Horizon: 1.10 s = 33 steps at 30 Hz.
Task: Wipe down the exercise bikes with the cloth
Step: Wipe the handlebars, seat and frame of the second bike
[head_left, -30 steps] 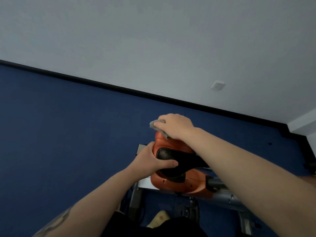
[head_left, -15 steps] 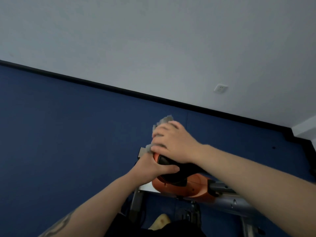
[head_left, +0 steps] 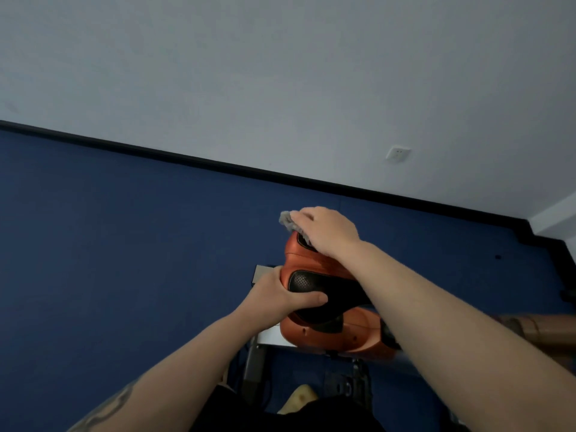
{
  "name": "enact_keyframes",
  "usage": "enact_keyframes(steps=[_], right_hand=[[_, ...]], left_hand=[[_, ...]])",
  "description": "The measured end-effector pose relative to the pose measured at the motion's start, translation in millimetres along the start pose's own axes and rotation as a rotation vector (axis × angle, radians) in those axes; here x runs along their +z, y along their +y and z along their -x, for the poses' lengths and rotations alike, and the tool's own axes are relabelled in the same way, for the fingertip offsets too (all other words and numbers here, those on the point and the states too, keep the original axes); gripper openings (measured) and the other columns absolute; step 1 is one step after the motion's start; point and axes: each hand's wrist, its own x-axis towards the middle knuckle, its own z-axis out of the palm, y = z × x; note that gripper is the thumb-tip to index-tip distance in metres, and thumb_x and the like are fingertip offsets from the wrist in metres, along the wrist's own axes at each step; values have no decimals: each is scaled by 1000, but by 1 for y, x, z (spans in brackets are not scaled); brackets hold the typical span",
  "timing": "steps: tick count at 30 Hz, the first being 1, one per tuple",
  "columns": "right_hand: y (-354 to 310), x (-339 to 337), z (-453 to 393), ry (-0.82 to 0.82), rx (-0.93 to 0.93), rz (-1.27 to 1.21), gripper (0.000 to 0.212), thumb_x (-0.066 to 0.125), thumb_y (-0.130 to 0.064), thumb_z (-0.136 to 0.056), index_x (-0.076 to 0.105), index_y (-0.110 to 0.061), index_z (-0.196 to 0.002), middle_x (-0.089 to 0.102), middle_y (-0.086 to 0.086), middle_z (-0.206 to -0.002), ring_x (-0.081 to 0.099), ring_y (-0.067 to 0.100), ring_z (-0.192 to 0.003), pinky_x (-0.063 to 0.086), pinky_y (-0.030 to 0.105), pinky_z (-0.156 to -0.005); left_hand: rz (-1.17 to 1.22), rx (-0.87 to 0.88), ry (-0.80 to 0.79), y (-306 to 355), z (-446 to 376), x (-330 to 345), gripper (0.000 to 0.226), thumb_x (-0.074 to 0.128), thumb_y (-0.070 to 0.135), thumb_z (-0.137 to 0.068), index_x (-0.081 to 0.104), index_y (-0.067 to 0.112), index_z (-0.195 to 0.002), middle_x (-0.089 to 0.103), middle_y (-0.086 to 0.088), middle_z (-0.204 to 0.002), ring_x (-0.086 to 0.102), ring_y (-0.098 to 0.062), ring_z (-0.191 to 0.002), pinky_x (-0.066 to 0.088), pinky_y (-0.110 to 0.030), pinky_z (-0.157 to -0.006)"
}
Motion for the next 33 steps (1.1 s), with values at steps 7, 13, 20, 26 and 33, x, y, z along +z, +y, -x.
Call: enact_keyframes(steps=[7,13,20,26,33], right_hand=[[14,6,26,-51,-476,234,39,36,-57,-96,67,-39,-110,53,-17,-131,35,7,-132,21,38,-109],[-9,10,10,71,-220,181,45,35,-57,-98,72,-33,-88,66,-14,-111,52,13,-113,37,40,-94],[43,-2,69,22,-456,-11,32,48,-40,-100,57,-43,-131,28,-19,-156,9,2,-148,11,34,-118],[14,34,71,225,-91,236,47,29,-54,-100,23,-55,-146,11,-15,-162,3,13,-149,12,43,-115],[17,3,10,-16,53,-56,44,25,-59,-99,54,-42,-127,52,-10,-137,47,18,-127,39,41,-95]], left_hand=[[-14,27,50,-2,-3,0,70,91,43,-55,61,26,-116,73,5,-106,69,-9,-101,56,-25,-85],[-23,-48,-9,-1,-1,-2,58,88,48,-54,69,26,-104,76,6,-97,72,-10,-94,56,-29,-85],[-9,-60,-50,-1,-2,-7,73,92,47,-52,57,29,-114,74,9,-103,70,-4,-96,56,-19,-79],[-200,58,15,16,-7,-14,111,92,55,-48,34,35,-140,53,10,-134,54,-8,-124,49,-37,-103],[-331,-34,-71,28,-8,-22,142,90,59,-41,6,33,-154,33,5,-147,41,-16,-135,43,-44,-109]])
